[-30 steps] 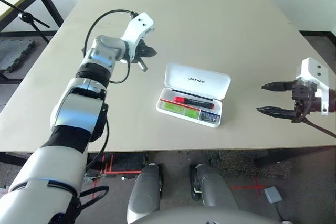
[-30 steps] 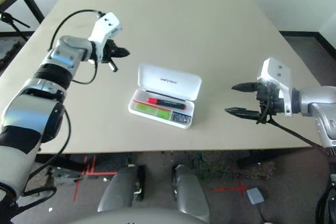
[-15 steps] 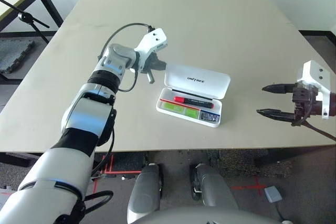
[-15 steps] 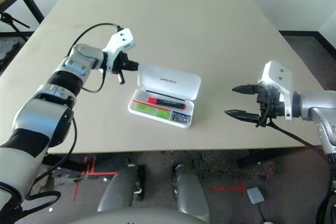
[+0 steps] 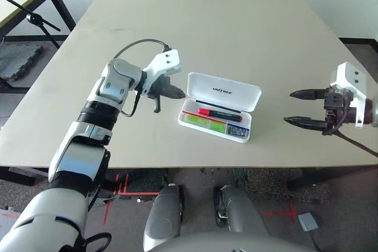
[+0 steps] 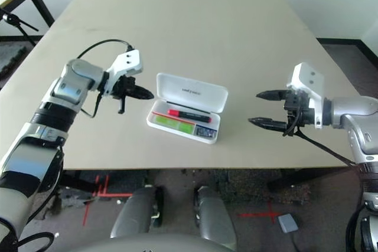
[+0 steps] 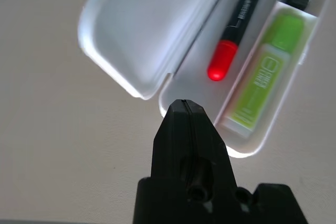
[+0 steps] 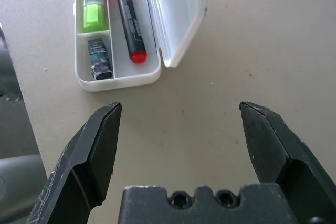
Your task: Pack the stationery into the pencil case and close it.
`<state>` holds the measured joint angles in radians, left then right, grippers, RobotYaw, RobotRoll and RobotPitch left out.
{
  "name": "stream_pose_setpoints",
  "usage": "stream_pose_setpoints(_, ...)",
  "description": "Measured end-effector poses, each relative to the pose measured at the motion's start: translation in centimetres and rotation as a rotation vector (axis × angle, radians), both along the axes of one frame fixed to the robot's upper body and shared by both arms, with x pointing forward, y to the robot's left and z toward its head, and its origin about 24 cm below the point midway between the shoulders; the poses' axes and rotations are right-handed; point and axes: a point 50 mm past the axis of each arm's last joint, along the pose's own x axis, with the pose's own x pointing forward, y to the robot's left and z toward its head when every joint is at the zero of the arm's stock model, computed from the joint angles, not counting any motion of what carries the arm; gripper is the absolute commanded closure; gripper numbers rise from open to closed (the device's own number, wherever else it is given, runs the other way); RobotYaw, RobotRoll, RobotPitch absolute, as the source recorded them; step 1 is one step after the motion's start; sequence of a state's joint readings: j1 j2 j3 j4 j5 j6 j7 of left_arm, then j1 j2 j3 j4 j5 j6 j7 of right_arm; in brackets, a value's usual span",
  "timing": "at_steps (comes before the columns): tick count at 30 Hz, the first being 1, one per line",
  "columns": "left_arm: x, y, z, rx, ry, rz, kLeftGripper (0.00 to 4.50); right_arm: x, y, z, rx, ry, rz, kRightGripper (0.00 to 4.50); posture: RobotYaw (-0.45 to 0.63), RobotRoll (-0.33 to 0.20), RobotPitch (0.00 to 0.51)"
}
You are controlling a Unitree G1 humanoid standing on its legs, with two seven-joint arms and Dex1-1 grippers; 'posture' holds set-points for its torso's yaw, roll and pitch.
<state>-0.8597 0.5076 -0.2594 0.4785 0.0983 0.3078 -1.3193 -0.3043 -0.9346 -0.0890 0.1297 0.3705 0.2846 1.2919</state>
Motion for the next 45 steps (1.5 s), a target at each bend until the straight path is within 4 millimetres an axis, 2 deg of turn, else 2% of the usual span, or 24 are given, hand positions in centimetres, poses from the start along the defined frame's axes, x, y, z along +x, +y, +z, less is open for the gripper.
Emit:
stream_pose_setpoints(8,2.5,2.2,1.1,0.081,-0.035,0.14,4.49,-0.2,0.1,-0.2,0.0,0.006,0.007,0.0,0.15,0.0,0.092)
stream_pose_setpoints(13,3.6,4.0,0.4,0.142,-0.039,0.257,4.49,-0.7,0.0,-0.6,0.0,0.027,0.0,0.0,0.13,0.0,0.093)
stream_pose_setpoints(21,6.0,2.5,1.8,0.071,-0.243,0.495,4.49,-0.9,0.2,-0.5,0.001,0.014,-0.006,0.0,0.11,0.0,0.094)
stream_pose_setpoints(25,6.3,1.7,2.0,0.057,-0.281,0.524,4.49,-1.1,0.0,-0.5,0.003,0.012,-0.017,0.0,0.11,0.0,0.094)
stream_pose_setpoints(28,6.3,1.3,1.7,0.052,-0.27,0.505,4.49,-1.1,0.0,-0.4,0.003,0.01,-0.021,0.0,0.11,0.0,0.093)
stream_pose_setpoints(32,6.1,-0.4,1.4,0.032,-0.239,0.407,4.49,-1.1,0.1,-0.3,0.002,0.004,-0.017,0.0,0.11,0.0,0.093)
stream_pose_setpoints(34,5.9,-0.8,1.4,0.027,-0.218,0.349,4.49,-1.1,0.1,-0.3,0.002,0.004,-0.017,0.0,0.11,0.0,0.091)
stream_pose_setpoints(38,5.3,-2.9,1.4,0.019,-0.16,0.18,4.49,-1.1,0.2,-0.3,0.003,0.003,-0.017,0.0,0.11,0.0,0.088)
stream_pose_setpoints(45,4.5,-3.8,2.2,0.021,-0.155,-0.006,4.49,-1.1,0.3,-0.3,0.008,0.002,-0.015,0.0,0.11,0.0,0.086)
